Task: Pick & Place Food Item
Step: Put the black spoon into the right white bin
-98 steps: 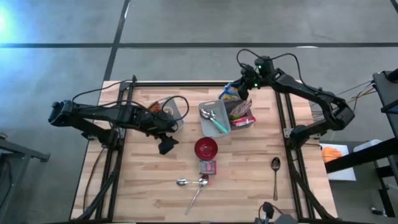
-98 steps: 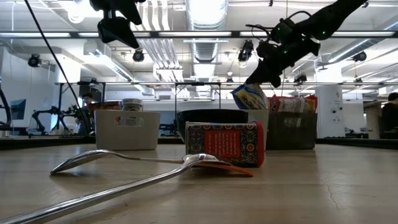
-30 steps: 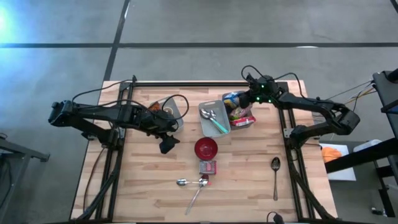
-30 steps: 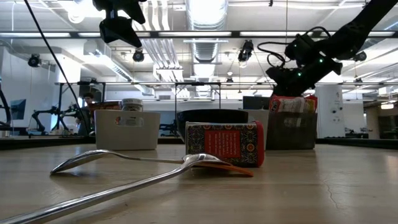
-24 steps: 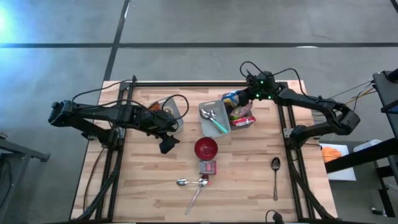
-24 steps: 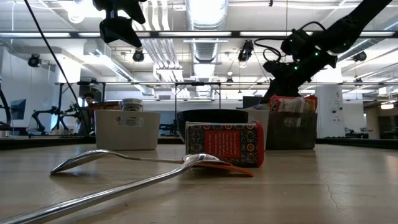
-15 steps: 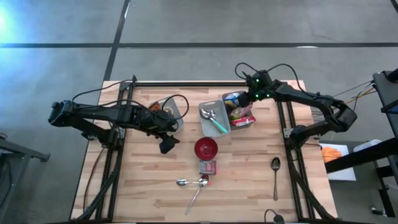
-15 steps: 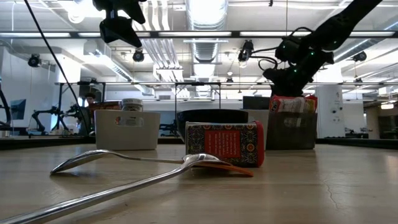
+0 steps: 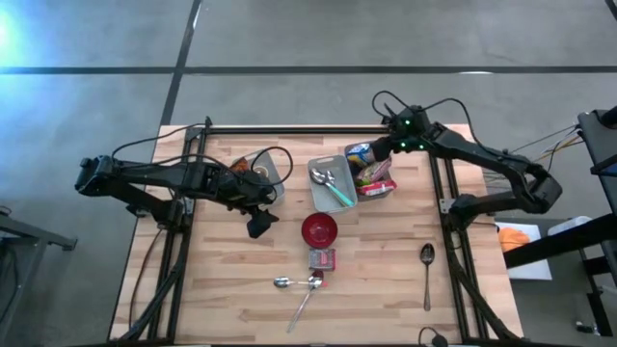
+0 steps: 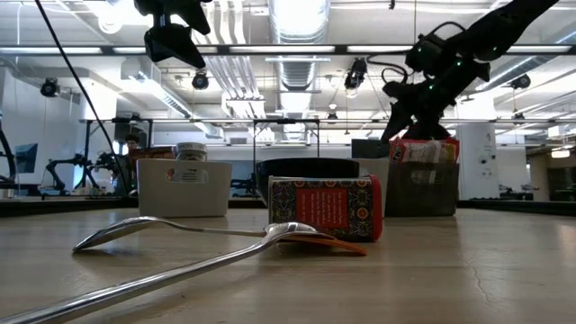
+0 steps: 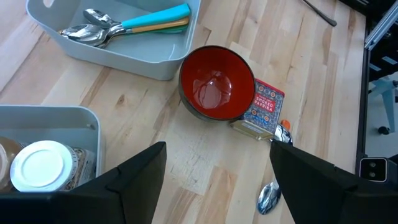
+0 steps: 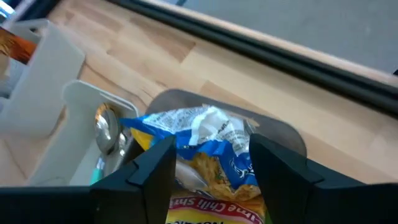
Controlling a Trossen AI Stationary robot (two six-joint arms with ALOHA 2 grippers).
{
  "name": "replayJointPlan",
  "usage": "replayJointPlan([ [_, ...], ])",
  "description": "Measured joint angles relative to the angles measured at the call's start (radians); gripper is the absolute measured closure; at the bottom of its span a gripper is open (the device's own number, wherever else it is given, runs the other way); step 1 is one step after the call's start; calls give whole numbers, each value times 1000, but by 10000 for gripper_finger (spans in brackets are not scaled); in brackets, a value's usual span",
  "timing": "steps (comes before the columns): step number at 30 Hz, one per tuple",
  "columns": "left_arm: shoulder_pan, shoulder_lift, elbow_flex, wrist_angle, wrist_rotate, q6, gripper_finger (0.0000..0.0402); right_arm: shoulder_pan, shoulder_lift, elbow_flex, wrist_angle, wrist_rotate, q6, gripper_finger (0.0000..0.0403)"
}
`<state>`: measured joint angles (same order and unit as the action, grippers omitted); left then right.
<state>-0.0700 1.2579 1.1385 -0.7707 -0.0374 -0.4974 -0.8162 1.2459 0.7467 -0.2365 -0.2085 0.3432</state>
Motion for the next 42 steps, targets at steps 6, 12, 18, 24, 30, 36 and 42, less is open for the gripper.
replayJointPlan([
  [6,1,0,0,2,0,-30,109,7,-138,1,-135,-1,143,202],
  [12,3,0,0,19,0,-87,109,117,-279,31,-459,25,324,202],
  [18,15,0,0,19,0,-75,109,318,-328,127,-701,125,512,202],
  [24,40,0,0,19,8,-99,109,563,-294,185,-838,161,748,202],
  [30,62,0,0,4,11,-101,109,863,-248,193,-883,170,1039,202],
  [36,74,0,0,0,12,-35,109,1228,-204,188,-881,225,1482,202],
  [42,82,0,0,0,12,35,109,1513,-100,190,-879,268,1862,202],
])
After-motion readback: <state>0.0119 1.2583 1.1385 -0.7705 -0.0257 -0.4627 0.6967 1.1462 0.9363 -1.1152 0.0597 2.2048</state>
